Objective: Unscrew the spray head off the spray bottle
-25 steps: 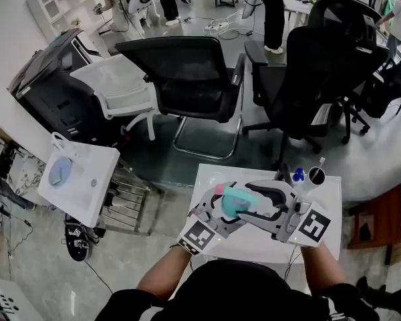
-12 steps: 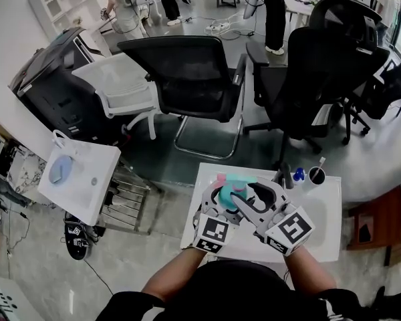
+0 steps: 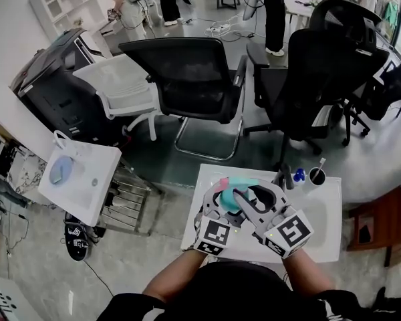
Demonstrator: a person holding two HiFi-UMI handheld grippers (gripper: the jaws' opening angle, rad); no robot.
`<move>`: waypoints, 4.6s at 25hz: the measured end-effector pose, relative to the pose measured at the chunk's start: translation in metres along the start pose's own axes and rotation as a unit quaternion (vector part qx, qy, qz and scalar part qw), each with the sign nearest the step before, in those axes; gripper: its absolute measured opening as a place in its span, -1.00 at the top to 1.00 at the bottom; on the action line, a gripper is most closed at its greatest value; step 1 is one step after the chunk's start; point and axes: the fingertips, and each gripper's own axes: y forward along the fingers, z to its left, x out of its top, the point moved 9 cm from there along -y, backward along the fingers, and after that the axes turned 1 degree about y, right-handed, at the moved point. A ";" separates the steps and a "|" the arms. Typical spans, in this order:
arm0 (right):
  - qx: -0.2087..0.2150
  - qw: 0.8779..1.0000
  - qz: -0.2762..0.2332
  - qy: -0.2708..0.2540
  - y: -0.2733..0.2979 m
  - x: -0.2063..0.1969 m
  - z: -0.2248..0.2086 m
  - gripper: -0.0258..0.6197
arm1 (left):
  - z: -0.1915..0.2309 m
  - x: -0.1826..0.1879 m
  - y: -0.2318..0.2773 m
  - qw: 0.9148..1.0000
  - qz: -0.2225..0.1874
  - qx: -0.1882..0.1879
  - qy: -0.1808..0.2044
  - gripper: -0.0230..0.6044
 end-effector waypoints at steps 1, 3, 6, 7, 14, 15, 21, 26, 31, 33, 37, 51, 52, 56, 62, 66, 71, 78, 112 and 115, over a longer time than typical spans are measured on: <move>0.005 1.000 -0.002 0.001 -0.001 0.001 -0.001 0.50 | 0.000 0.004 -0.001 1.000 -0.007 -0.010 0.003 -0.36; 0.018 1.000 -0.005 0.000 -0.003 0.003 -0.001 0.50 | 0.001 0.008 -0.003 0.999 -0.018 -0.030 0.009 -0.36; 0.044 0.999 -0.005 -0.002 -0.006 0.006 -0.002 0.50 | 0.001 0.011 -0.007 0.998 -0.027 -0.057 0.023 -0.36; 0.055 0.998 -0.006 -0.002 -0.007 0.008 -0.002 0.50 | 0.001 0.012 -0.008 0.997 -0.028 -0.066 0.027 -0.36; 0.172 0.985 -0.001 -0.022 -0.022 0.018 0.000 0.50 | -0.012 0.019 -0.013 0.982 -0.055 -0.180 0.035 -0.36; 0.186 0.982 0.005 -0.017 -0.024 0.019 0.001 0.50 | -0.013 0.019 -0.014 0.978 -0.059 -0.197 0.037 -0.36; 0.264 0.964 0.010 -0.017 -0.032 0.020 -0.001 0.50 | -0.021 0.022 -0.019 0.957 -0.074 -0.273 0.055 -0.36; 0.330 0.944 0.011 0.000 -0.036 0.019 0.000 0.50 | -0.027 0.021 -0.024 0.932 -0.081 -0.348 0.055 -0.36; 0.342 0.940 0.004 -0.004 -0.036 0.014 0.002 0.50 | -0.031 0.018 -0.024 0.926 -0.085 -0.366 0.045 -0.36; 0.309 0.951 -0.006 -0.018 -0.034 0.012 0.001 0.49 | -0.025 0.015 -0.021 0.933 -0.080 -0.350 0.032 -0.36; 0.195 0.980 -0.024 -0.027 -0.032 0.005 -0.012 0.47 | -0.005 0.008 -0.008 0.965 -0.056 -0.255 0.000 -0.36; 0.046 0.998 -0.028 -0.021 -0.024 -0.004 -0.013 0.49 | 0.002 0.007 0.007 0.998 -0.005 -0.063 -0.019 -0.36; 0.045 0.998 -0.025 -0.020 -0.022 -0.004 -0.012 0.49 | 0.000 0.007 0.007 0.998 -0.005 -0.063 -0.018 -0.36; 0.035 0.999 -0.022 -0.014 -0.019 -0.004 -0.014 0.49 | -0.004 0.008 0.011 0.998 -0.004 -0.062 -0.016 -0.36; 0.025 1.000 -0.017 -0.007 -0.015 -0.004 -0.012 0.49 | -0.003 0.007 0.011 0.998 0.001 -0.059 -0.017 -0.36; 0.031 0.999 -0.015 -0.005 -0.016 -0.003 -0.010 0.49 | -0.005 0.008 0.010 0.998 -0.001 -0.065 -0.014 -0.36; 0.070 0.997 -0.008 -0.020 -0.019 0.002 -0.010 0.51 | -0.006 0.010 0.006 0.995 -0.013 -0.100 -0.008 -0.36; 0.188 0.982 -0.008 -0.017 -0.028 0.013 -0.014 0.52 | -0.011 0.020 -0.005 0.979 -0.040 -0.198 0.019 -0.36; 0.106 0.992 -0.071 0.025 -0.032 0.008 -0.050 0.58 | 0.049 -0.005 -0.008 0.997 0.035 0.006 -0.075 -0.36; 0.120 0.991 -0.056 -0.005 -0.028 0.010 -0.028 0.57 | 0.050 -0.010 -0.004 0.996 0.049 0.024 -0.077 -0.36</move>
